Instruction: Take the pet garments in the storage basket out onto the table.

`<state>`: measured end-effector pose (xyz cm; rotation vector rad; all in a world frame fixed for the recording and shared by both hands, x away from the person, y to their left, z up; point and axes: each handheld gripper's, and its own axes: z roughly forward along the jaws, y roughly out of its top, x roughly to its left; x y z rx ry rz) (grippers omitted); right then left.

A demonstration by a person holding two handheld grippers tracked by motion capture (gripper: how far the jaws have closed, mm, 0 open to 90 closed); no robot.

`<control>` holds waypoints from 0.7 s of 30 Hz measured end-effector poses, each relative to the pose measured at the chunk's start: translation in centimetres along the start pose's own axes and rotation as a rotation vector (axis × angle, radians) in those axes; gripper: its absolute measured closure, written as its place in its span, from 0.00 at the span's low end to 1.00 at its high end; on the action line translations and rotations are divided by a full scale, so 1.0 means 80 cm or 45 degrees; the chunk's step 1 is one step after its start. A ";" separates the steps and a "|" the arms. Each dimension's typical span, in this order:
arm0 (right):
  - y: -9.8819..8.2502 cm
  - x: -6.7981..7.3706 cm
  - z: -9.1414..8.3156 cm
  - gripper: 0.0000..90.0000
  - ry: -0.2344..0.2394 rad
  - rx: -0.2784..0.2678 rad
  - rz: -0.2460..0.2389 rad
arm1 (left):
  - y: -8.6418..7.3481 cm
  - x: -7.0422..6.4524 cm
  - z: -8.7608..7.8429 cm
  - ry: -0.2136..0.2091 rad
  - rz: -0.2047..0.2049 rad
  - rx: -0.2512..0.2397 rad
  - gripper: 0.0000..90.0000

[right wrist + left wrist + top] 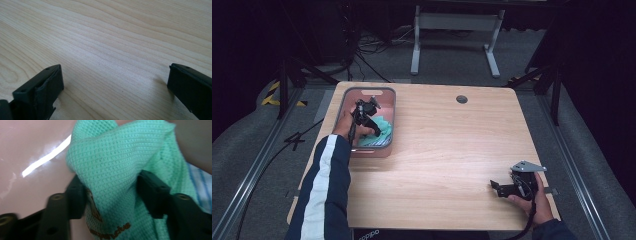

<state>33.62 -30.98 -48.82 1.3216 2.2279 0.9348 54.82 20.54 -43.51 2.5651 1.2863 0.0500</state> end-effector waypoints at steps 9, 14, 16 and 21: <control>0.000 0.000 0.000 0.01 0.000 0.000 0.000 | 0.000 -0.006 -0.005 0.026 0.033 -0.011 0.75; 0.000 0.000 0.000 0.01 0.000 0.000 -0.001 | -0.001 -0.012 -0.016 0.067 0.043 -0.070 0.78; 0.000 0.000 0.000 0.01 0.000 0.000 0.000 | -0.003 -0.013 -0.024 0.075 0.042 -0.105 0.79; 0.000 0.000 0.000 0.01 0.000 0.000 -0.001 | -0.010 -0.010 -0.040 0.071 0.031 -0.168 0.79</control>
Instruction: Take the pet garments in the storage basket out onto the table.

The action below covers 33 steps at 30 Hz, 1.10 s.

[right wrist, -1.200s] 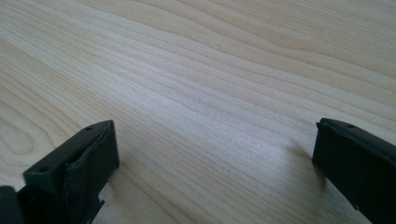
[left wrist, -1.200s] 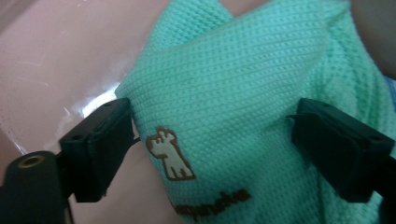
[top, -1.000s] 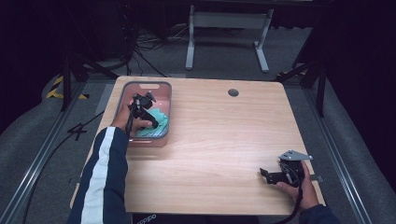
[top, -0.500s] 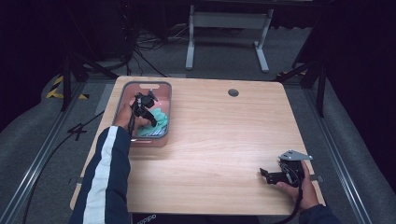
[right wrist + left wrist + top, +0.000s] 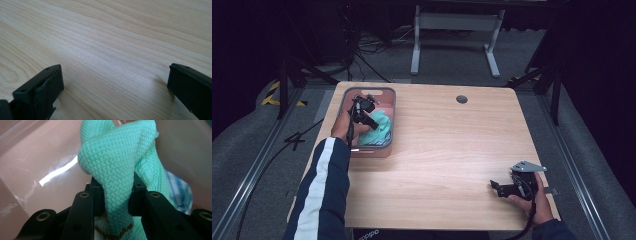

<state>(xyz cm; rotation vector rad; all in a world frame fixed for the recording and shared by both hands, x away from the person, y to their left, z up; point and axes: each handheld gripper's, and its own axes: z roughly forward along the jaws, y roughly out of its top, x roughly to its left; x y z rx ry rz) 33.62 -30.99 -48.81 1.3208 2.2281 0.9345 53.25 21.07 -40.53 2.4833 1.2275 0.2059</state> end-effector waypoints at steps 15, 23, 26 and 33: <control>0.000 0.000 0.000 0.01 0.000 0.000 0.000 | -0.024 0.005 -0.047 0.006 -0.040 -0.229 0.80; 0.000 0.000 0.000 0.01 0.000 0.000 0.000 | -0.030 0.001 -0.068 0.026 -0.045 -0.321 0.80; 0.000 0.000 0.000 0.01 0.000 0.000 0.000 | -0.034 0.000 -0.076 0.015 -0.052 -0.352 0.80; 0.000 0.000 0.000 0.01 0.000 0.000 0.001 | -0.037 -0.003 -0.092 0.002 -0.057 -0.417 0.80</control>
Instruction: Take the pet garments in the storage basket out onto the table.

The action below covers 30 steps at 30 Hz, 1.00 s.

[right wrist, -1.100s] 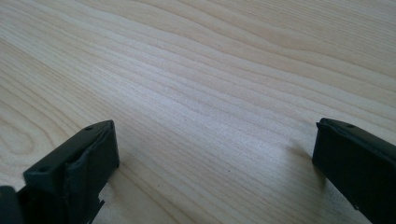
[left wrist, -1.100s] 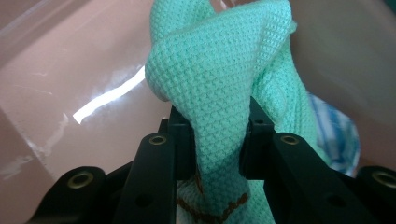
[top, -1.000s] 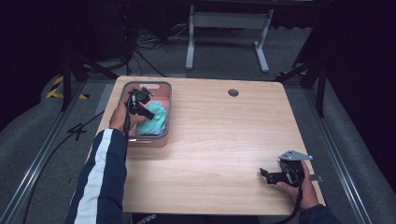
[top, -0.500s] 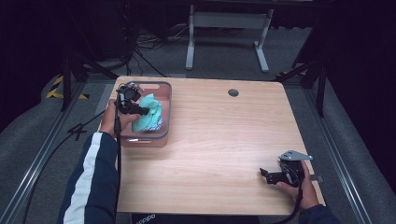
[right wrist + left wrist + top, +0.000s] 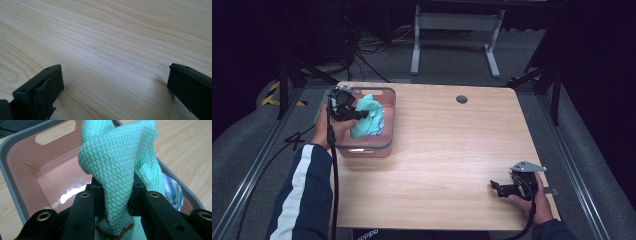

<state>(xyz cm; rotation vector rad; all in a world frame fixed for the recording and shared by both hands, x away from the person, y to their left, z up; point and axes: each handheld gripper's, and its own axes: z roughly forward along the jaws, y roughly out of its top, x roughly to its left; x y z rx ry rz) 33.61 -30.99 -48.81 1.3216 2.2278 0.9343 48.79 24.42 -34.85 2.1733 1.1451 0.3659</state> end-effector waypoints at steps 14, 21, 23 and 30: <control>0.000 0.000 0.000 0.01 0.000 0.000 -0.001 | 0.024 -0.032 -0.024 -0.041 0.085 -0.056 0.80; 0.000 0.000 0.000 0.01 0.000 0.000 -0.001 | 0.036 -0.051 -0.026 -0.082 0.108 -0.084 0.80; 0.000 0.000 0.000 0.01 0.000 0.000 -0.001 | 0.038 -0.058 -0.025 -0.097 0.111 -0.091 0.80; 0.000 0.000 0.000 0.01 0.000 0.000 -0.001 | 0.054 -0.087 -0.021 -0.131 0.186 -0.096 0.80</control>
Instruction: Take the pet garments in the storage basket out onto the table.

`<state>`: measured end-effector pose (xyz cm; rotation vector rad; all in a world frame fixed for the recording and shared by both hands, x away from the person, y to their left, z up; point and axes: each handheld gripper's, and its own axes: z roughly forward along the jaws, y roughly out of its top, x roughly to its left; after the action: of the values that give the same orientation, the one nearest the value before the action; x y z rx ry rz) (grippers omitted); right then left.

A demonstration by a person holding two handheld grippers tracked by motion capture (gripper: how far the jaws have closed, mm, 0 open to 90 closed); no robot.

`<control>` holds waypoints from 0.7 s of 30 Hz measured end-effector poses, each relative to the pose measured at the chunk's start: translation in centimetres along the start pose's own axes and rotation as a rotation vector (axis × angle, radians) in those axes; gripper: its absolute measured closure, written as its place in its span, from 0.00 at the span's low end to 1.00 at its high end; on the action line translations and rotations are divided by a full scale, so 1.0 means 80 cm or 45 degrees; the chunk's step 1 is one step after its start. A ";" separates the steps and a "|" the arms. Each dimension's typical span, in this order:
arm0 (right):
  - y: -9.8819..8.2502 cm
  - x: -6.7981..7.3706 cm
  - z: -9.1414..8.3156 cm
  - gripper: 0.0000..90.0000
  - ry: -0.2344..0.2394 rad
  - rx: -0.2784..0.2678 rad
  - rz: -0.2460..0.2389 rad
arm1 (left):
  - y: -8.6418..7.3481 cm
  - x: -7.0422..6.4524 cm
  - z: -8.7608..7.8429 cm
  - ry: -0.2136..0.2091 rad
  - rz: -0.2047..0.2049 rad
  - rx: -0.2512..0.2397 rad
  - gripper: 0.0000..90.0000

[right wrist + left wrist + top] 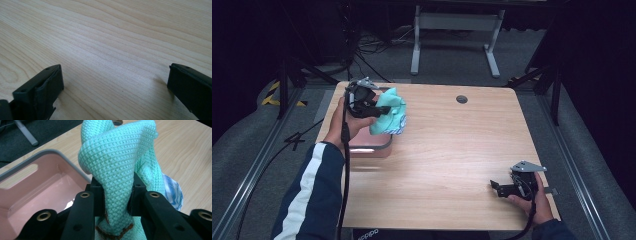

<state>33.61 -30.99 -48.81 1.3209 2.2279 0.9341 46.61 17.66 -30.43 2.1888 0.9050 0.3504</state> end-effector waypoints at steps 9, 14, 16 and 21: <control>0.000 0.000 0.000 0.01 0.000 0.000 0.000 | 0.015 -0.035 0.020 -0.090 0.040 -0.018 0.80; 0.000 0.000 0.000 0.01 0.000 0.000 0.000 | 0.025 -0.057 0.037 -0.137 0.083 -0.018 0.80; 0.000 0.000 0.000 0.01 0.000 0.000 0.000 | 0.027 -0.067 0.045 -0.163 0.098 -0.014 0.80; 0.000 0.000 0.000 0.01 0.000 0.000 0.000 | 0.029 -0.091 0.073 -0.242 0.121 0.009 0.80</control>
<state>33.61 -30.99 -48.81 1.3211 2.2279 0.9345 45.41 8.35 -32.67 2.2330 0.7006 0.1803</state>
